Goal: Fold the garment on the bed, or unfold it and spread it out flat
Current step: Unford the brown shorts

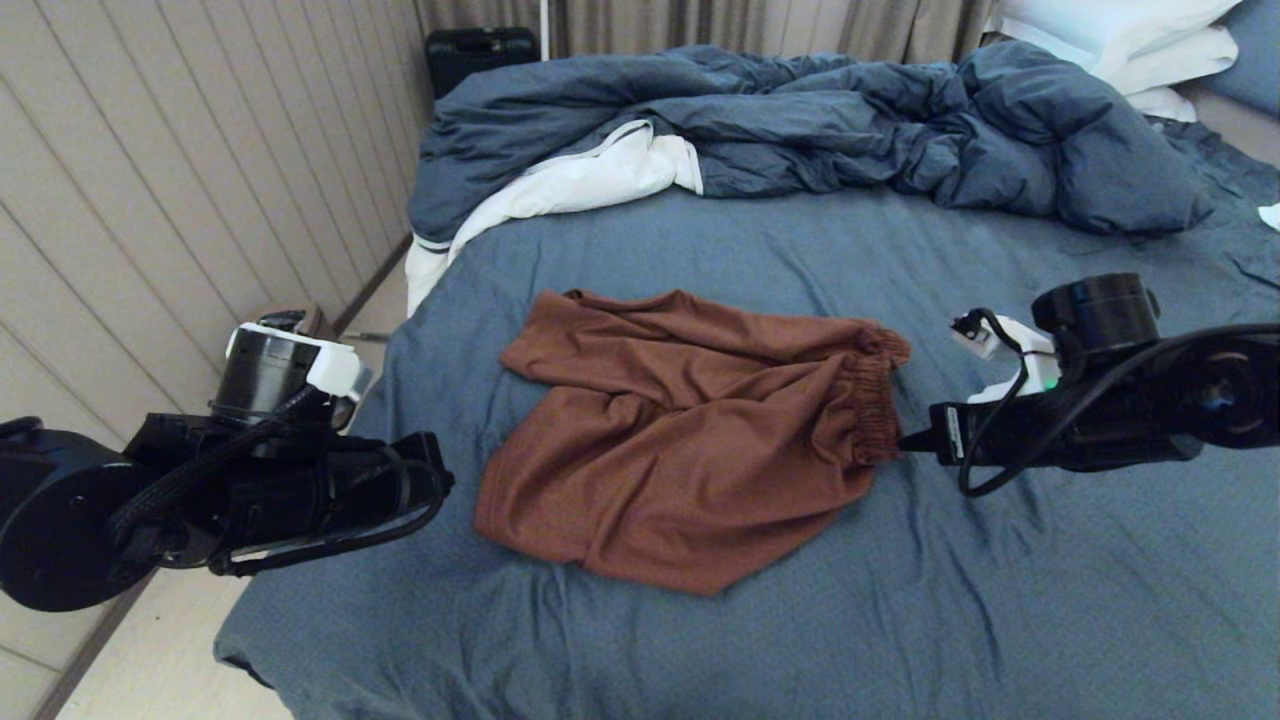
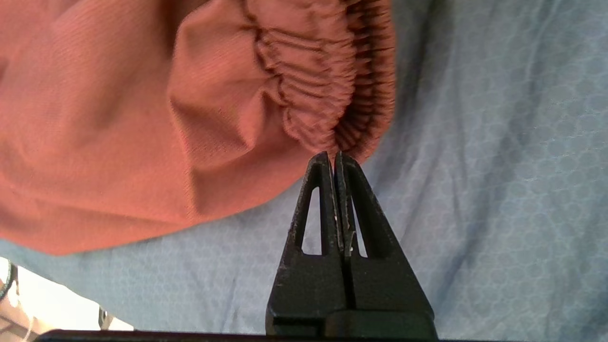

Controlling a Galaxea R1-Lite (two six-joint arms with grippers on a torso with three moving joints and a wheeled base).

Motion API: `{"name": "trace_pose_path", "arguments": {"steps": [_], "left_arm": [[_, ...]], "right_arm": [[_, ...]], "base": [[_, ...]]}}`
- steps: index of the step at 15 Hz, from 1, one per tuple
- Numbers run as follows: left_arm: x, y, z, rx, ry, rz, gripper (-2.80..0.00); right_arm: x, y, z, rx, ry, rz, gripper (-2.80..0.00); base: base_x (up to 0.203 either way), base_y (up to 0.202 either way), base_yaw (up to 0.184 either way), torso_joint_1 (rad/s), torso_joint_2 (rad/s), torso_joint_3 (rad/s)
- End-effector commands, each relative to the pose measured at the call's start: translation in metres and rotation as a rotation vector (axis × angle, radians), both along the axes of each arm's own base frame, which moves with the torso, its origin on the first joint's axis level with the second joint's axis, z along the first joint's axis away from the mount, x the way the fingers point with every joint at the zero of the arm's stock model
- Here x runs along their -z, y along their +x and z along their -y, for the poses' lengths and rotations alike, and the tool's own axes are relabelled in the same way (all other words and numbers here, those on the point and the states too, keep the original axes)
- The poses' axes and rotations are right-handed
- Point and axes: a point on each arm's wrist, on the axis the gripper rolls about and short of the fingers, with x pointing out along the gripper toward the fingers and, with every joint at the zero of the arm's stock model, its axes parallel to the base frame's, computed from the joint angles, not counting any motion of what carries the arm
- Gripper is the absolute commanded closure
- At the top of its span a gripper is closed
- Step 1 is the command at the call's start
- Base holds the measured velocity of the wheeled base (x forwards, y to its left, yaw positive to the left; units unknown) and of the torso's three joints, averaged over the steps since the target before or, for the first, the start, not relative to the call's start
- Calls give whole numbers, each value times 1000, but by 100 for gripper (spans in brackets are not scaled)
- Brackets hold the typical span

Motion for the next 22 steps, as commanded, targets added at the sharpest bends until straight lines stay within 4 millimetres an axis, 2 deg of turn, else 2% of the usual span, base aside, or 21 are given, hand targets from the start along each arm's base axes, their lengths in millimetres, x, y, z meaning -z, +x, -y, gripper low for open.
{"name": "trace_pose_path", "arguments": {"steps": [1,2,4,9,12,22], "left_arm": [[0,0,0,-4,-3,0,0],[-1,0,0,-2,-4,1,0],[1,-1,0,-2,-3,-2,0],[0,-1,0,-3,-3,1,0],[3,0,0,-3,2,-8,0],[7,2,1,-1,2,-8,0]], "right_arm": [[3,-1,-2,-1,6,2,0],[4,-2,-2,1,8,26,-280],[1,-1,-4,1,18,77,-280],[4,2,-4,1,23,69,-280],[12,3,-18,-39,38,43,-280],[28,17,-17,-25,40,36,-280]], "base": [[0,0,0,0,0,0],[0,0,0,0,0,0],[0,0,0,0,0,0],[0,0,0,0,0,0],[0,0,0,0,0,0],[0,0,0,0,0,0]]}}
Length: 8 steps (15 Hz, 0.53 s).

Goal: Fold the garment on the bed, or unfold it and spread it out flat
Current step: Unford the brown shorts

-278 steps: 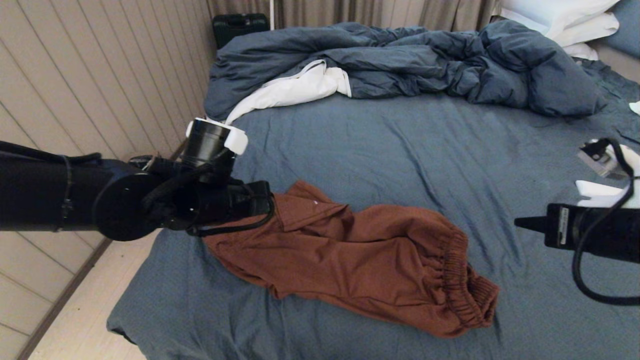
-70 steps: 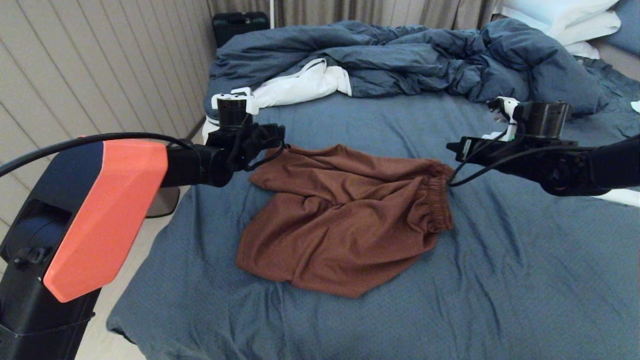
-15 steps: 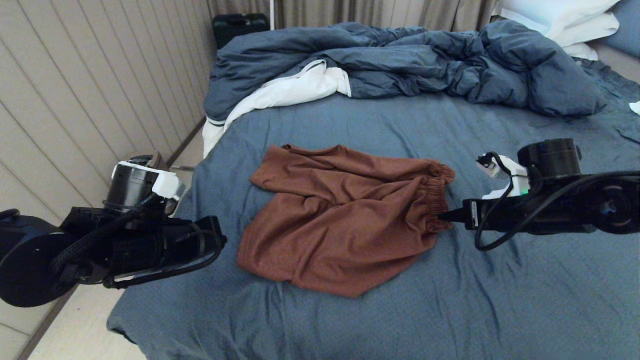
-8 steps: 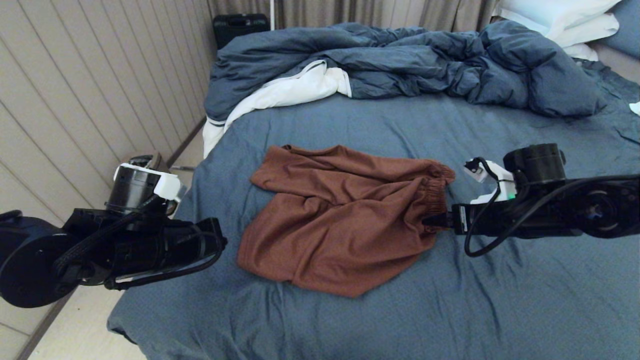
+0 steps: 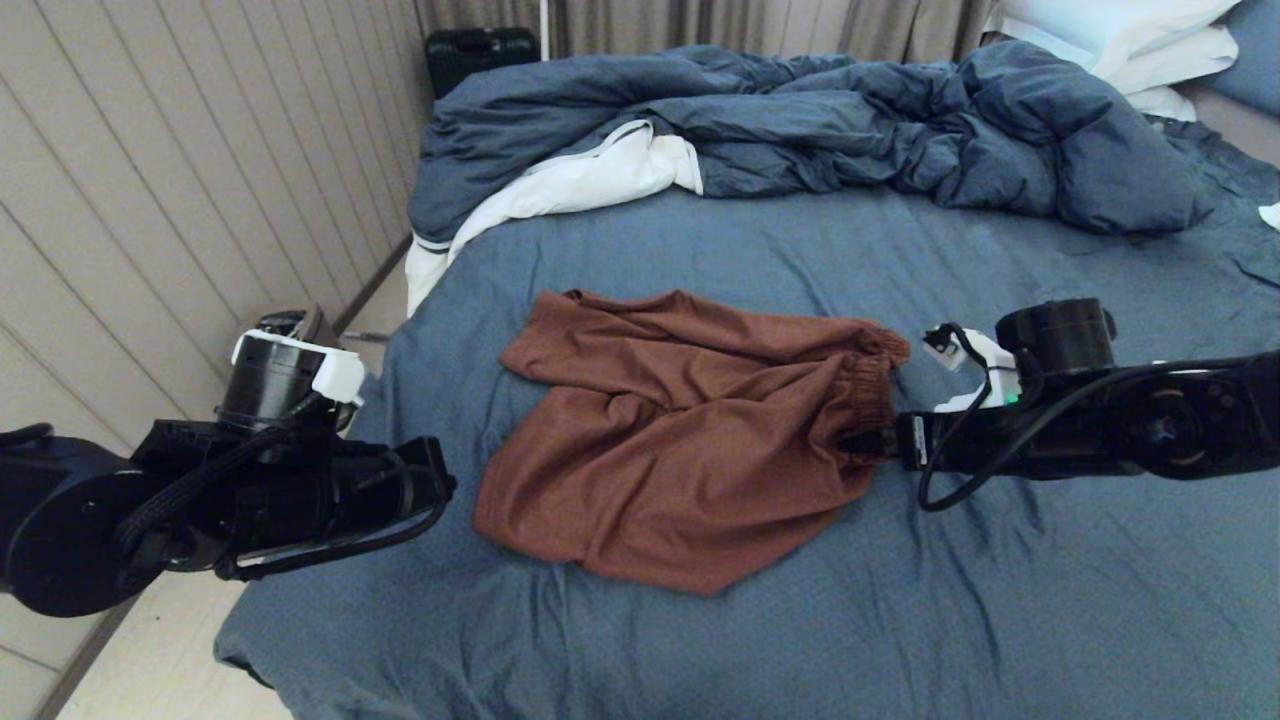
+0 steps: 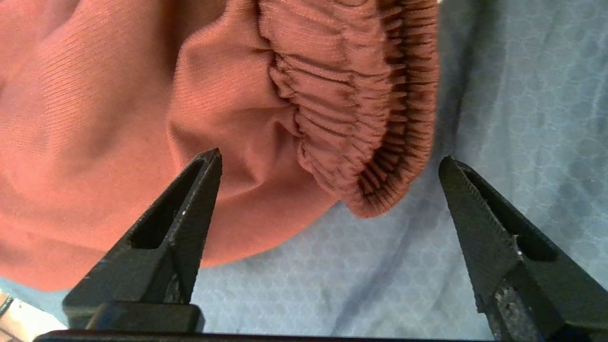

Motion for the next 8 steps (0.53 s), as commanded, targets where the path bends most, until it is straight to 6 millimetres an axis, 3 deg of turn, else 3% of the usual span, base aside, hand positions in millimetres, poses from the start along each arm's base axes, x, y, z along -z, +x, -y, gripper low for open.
{"name": "trace_pose_path", "arguments": {"steps": [1,2,3,8], "left_arm": [[2,1,0,-2,-1,-5,0],[2,1,1,-2,-1,-6,0],[2,1,1,-2,-1,-7,0],[3,1,0,-1,-2,-7,0]], "right_arm": [[4,4,-1,9,14,-12,-280],[3,5,-1,20,29,-7,-280],[4,5,-1,23,32,-8,0],[5,7,-3,26,41,-8,0]], "base": [[0,0,0,0,0,0],[0,0,0,0,0,0],[0,0,0,0,0,0],[0,0,0,0,0,0]]}}
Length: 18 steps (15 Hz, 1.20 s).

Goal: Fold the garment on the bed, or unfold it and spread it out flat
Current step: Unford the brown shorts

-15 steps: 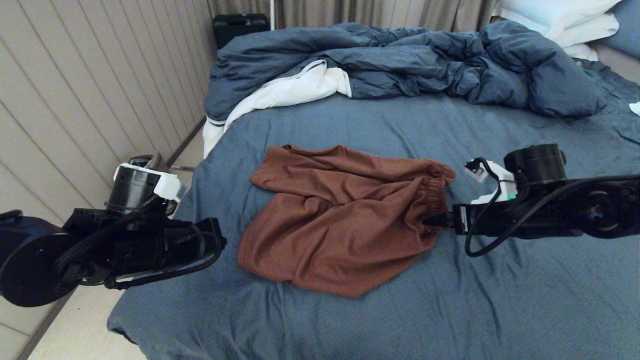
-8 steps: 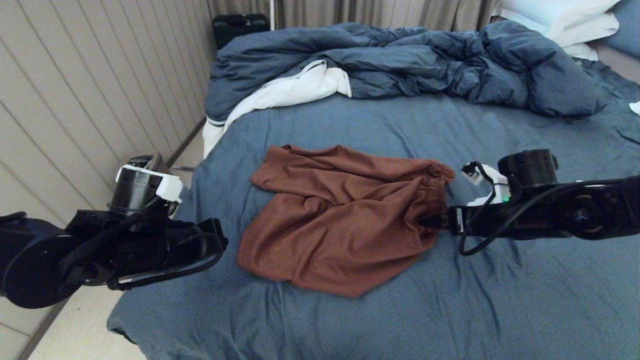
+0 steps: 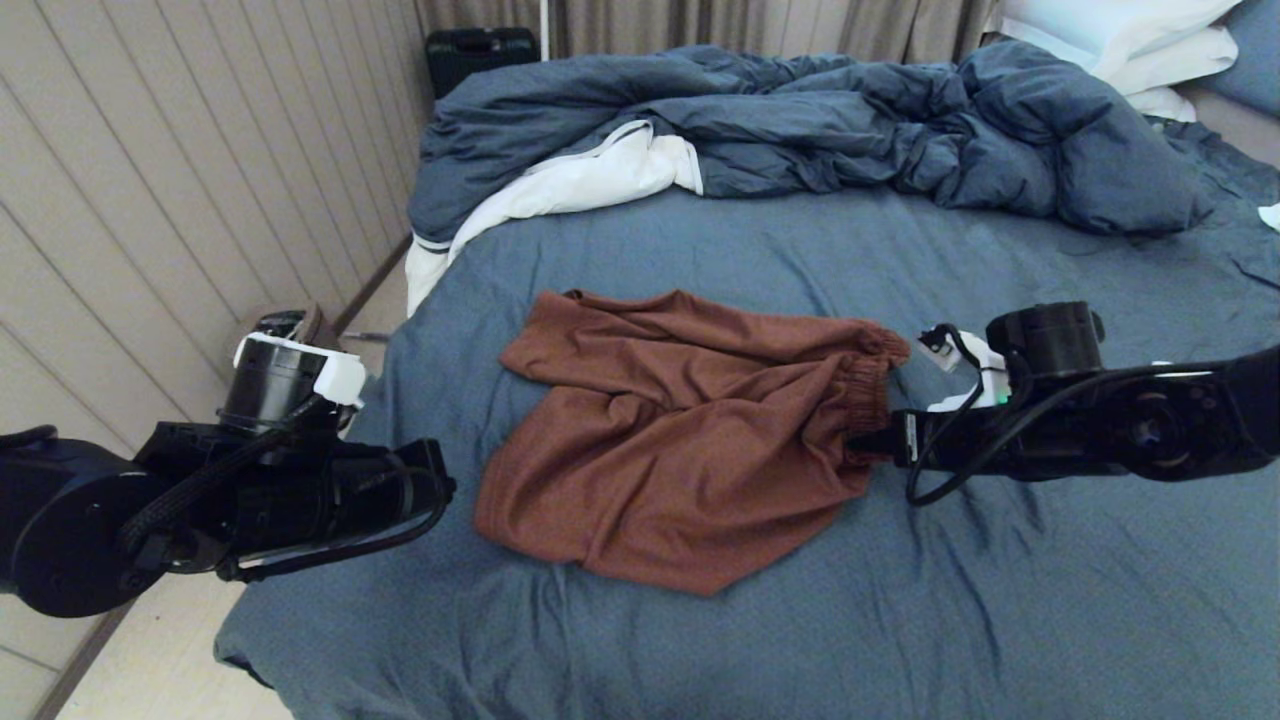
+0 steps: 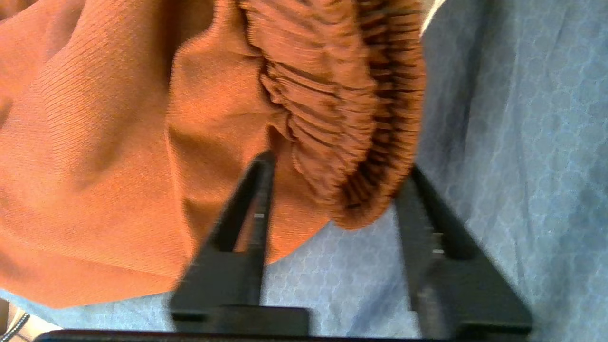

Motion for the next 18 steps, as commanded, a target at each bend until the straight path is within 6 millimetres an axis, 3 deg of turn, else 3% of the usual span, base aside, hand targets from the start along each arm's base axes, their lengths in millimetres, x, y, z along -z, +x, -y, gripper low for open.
{"name": "trace_pose_path", "arguments": {"steps": [1,3,6,11,14,18], "left_arm": [[1,0,0,-2,-2,-4,0],[2,1,0,-2,0,-7,0],[6,4,2,-2,6,-20,0],[6,4,1,-4,8,-18,0],[7,1,1,3,12,-21,0],[6,0,1,3,8,-7,0]], "right_arm": [[0,1,-2,-5,3,11,0],[-4,-1,-4,0,23,14,0],[-31,-16,-15,-13,63,51,0],[-62,-41,-15,13,76,-148,0],[-84,-61,0,86,88,-286,0],[-84,-70,37,204,82,-343,0]], "base": [[0,0,0,0,0,0],[0,0,0,0,0,0],[0,0,0,0,0,0],[0,0,0,0,0,0],[0,0,0,0,0,0],[0,0,0,0,0,0]]}}
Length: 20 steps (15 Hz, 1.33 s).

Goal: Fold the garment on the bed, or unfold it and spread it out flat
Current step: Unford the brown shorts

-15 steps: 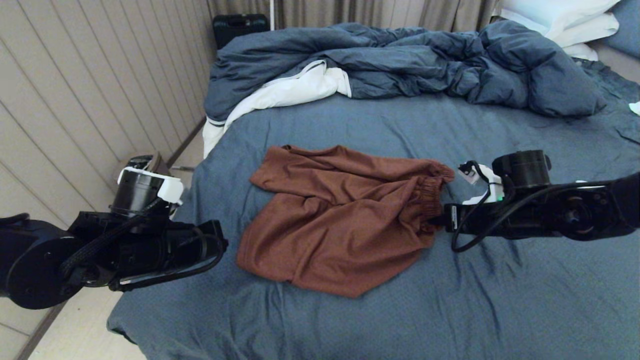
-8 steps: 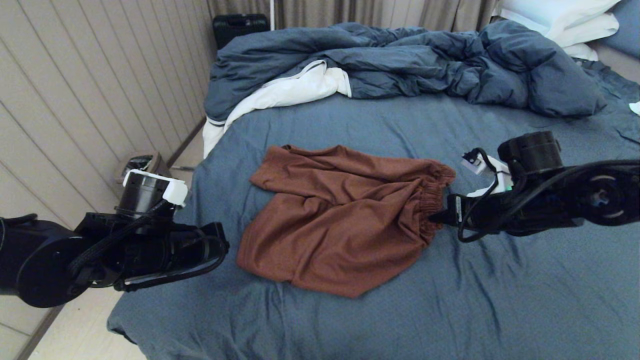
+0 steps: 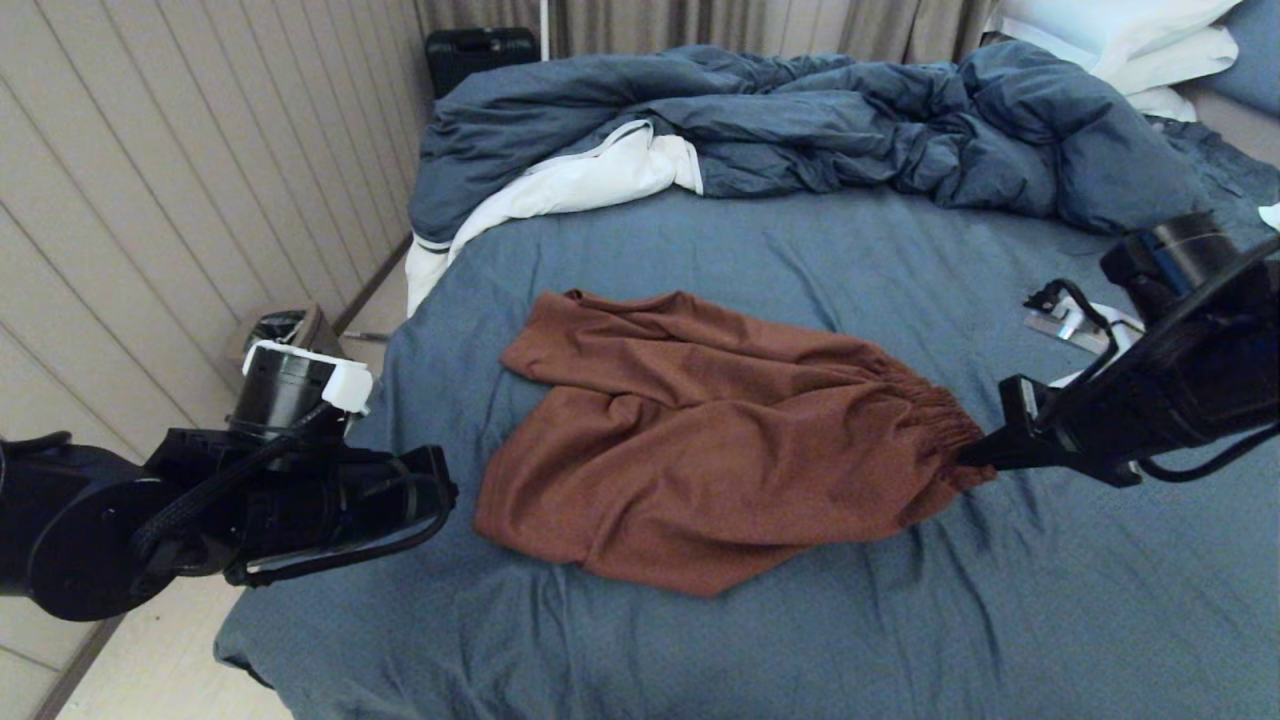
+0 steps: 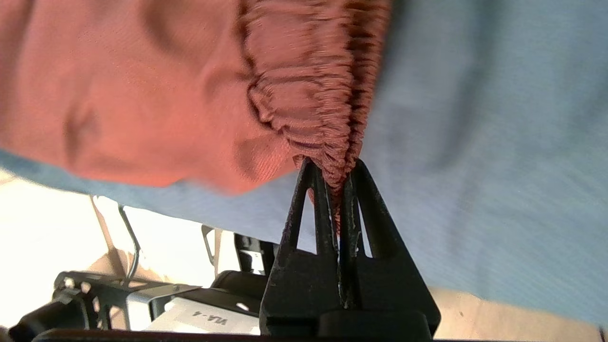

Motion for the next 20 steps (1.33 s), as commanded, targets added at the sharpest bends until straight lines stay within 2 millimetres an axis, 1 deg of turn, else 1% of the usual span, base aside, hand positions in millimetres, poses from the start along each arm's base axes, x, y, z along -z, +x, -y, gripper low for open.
{"name": "trace_pose_path", "arguments": {"steps": [1,3,6,9,11,14,15,18,19,20], "left_arm": [[1,-1,0,-1,-3,-1,0],[1,-1,0,0,-2,0,0],[1,-1,0,2,-4,-2,0],[3,0,0,5,-2,-10,0],[4,0,1,7,-3,-13,0],[4,0,1,8,-3,-13,0],[4,0,1,8,-3,-13,0],[6,1,1,8,-1,-19,0],[6,2,1,6,0,-21,0],[7,2,1,6,0,-20,0]], "right_arm": [[2,-8,21,54,-14,-25,0],[13,-14,37,51,-50,-63,0],[33,-17,49,42,-78,-122,0],[43,-10,75,86,-94,-144,0],[51,-4,92,99,-117,-129,0],[70,6,111,121,-119,-154,0],[75,8,114,125,-119,-157,0],[81,7,113,113,-119,-164,0],[81,8,113,109,-127,-144,-280],[80,8,113,99,-138,-128,-280]], "base": [[0,0,0,0,0,0],[0,0,0,0,0,0],[0,0,0,0,0,0],[0,0,0,0,0,0],[0,0,0,0,0,0],[0,0,0,0,0,0],[0,0,0,0,0,0],[0,0,0,0,0,0],[0,0,0,0,0,0],[0,0,0,0,0,0]]}}
